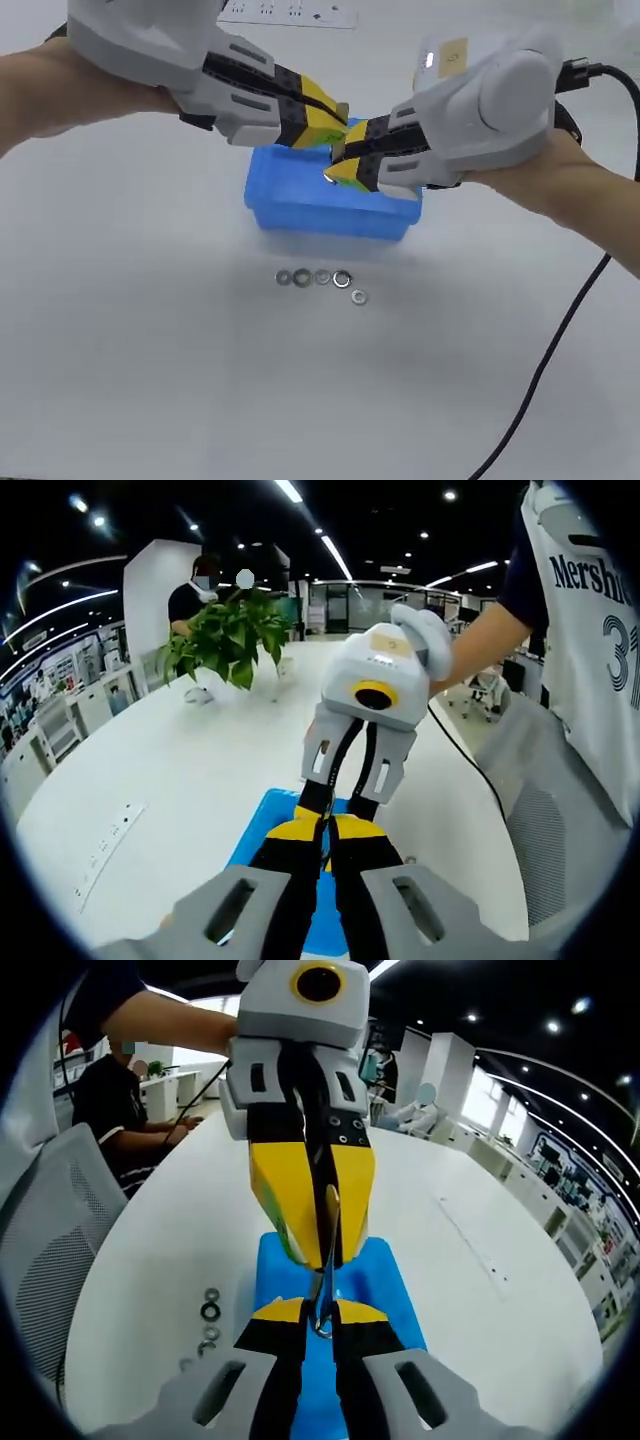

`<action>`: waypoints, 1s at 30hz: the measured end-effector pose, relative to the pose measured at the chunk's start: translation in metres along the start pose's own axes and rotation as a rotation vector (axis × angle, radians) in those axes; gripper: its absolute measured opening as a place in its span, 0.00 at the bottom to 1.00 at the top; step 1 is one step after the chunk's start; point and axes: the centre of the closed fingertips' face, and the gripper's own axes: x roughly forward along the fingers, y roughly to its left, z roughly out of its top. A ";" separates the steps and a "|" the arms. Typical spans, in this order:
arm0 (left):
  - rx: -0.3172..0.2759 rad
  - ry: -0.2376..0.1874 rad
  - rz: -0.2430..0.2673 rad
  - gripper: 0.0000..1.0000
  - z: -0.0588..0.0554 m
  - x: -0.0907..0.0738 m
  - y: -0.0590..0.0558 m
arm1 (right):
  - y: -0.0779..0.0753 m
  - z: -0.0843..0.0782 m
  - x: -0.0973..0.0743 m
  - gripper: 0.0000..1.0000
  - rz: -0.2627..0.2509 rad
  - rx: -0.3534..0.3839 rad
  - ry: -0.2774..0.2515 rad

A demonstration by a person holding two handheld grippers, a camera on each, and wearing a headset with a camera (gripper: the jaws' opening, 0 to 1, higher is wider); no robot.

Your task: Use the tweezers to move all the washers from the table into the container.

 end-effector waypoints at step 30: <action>-0.058 0.010 -0.016 0.07 -0.020 0.014 0.002 | 0.006 -0.022 0.015 0.12 0.023 -0.006 0.049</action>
